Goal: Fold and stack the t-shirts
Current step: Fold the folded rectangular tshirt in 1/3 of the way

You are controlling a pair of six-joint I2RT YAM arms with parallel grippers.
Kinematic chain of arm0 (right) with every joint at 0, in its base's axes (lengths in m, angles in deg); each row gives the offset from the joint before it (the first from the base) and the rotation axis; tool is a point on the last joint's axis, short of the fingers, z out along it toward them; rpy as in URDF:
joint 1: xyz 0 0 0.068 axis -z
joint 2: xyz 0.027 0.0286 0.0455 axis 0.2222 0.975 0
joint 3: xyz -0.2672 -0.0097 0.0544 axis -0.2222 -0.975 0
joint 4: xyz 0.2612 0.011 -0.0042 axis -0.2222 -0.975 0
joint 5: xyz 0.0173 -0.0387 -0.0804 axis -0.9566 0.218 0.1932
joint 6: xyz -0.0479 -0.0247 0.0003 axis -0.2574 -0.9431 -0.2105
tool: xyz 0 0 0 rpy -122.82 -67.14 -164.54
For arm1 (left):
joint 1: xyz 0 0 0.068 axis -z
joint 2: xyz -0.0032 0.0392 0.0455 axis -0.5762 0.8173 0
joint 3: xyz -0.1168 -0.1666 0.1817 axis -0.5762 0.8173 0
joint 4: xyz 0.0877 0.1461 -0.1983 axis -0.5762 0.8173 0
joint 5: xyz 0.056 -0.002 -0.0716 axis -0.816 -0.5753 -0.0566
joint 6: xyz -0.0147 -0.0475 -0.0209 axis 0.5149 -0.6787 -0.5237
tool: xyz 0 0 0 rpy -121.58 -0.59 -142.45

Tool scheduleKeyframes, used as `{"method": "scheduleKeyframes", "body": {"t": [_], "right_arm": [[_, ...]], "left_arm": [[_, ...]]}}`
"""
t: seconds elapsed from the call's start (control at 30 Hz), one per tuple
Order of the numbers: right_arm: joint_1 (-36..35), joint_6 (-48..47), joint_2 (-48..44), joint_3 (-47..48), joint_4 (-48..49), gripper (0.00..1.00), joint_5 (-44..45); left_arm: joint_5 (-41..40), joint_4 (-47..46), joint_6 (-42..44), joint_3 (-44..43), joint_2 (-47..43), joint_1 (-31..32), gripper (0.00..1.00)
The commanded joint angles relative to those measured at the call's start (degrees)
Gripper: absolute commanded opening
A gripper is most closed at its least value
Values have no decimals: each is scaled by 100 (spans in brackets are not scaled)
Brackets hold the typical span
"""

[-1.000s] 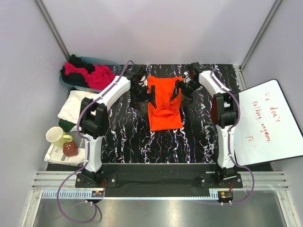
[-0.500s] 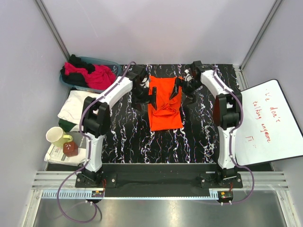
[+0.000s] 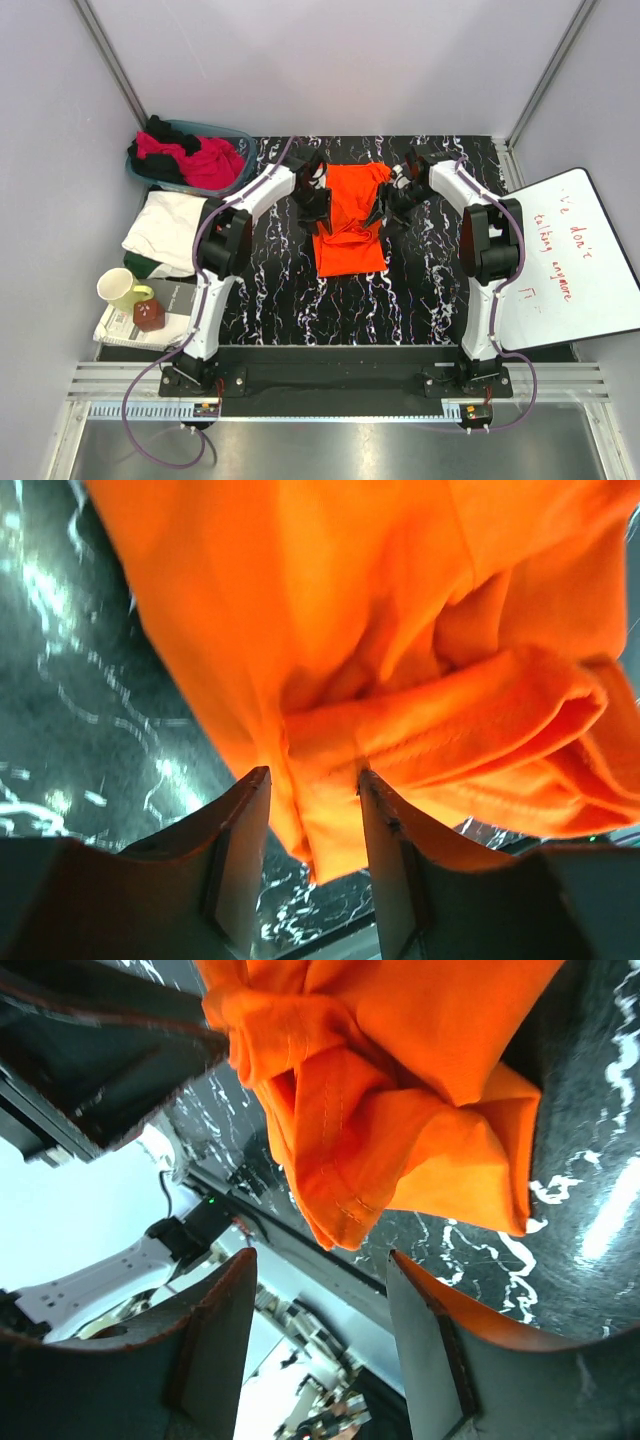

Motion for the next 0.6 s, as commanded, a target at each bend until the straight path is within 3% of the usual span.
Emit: {"method": "scheduleKeyframes", "body": {"t": [0.0,0.1,0.17,0.27,0.3,0.43,0.57], "right_arm": [[-1,157,-258,-107,152,61,-402],[8,166,-215,-134,179,61,-376],[-10,184,-162,-134,231,60,-350],[-27,245,-21,-73,319,52,-385],[-36,263,40,-37,354,44,-402],[-54,368,119,94,608,32,-394],[-54,491,216,279,688,30,-376]], "left_arm": [[238,-258,-117,-442,154,4,45],[281,-294,-135,-547,260,4,45],[334,-303,-152,-591,304,4,39],[387,-346,-170,-618,339,13,10],[387,-347,-179,-635,313,5,0],[335,-408,-205,-662,173,-4,0],[247,-592,-381,-565,-81,-136,0]]}}
